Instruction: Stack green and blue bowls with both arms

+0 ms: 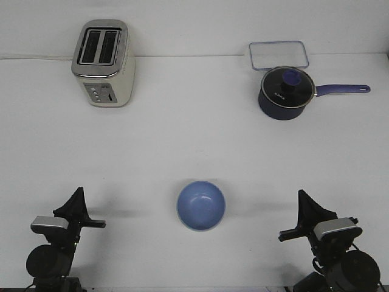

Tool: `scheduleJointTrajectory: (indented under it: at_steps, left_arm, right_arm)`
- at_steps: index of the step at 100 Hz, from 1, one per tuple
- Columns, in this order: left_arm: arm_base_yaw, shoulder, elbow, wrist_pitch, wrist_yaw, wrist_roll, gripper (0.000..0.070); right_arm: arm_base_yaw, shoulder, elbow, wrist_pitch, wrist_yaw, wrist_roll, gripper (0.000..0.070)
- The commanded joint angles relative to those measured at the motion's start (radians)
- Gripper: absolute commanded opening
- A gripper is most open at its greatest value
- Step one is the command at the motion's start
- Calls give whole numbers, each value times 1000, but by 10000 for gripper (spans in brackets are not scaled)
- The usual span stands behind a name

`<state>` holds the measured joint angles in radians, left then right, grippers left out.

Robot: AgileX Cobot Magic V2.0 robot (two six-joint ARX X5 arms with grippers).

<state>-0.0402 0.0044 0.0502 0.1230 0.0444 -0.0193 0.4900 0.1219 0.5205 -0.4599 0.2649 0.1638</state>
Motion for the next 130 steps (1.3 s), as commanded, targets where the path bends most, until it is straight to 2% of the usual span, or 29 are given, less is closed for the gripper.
scheduleJointTrajectory:
  at_steps: [1, 10, 96, 106, 117, 123, 130]
  left_arm:
    - [8, -2, -12, 20, 15, -21, 14]
    - [12, -2, -37, 25, 36, -27, 14]
    - [12, 1, -36, 35, 35, -26, 14]
    - [12, 1, -36, 35, 35, -26, 14]
    - [12, 1, -36, 35, 35, -26, 14]
    - [12, 1, -36, 35, 35, -26, 14]
    - [12, 1, -36, 35, 35, -26, 14]
  right_arm:
    - [5, 3, 3, 10, 0, -4, 0]
    - [5, 3, 3, 10, 0, -4, 0]
    - [2, 3, 3, 10, 5, -8, 0]
    - [-42, 3, -2, 2, 23, -101, 0]
    - [-179, -11, -60, 51, 18, -208, 0]
    - [-265, -27, -115, 103, -17, -260, 0]
    - [-360, -56, -194, 164, -94, -328, 0]
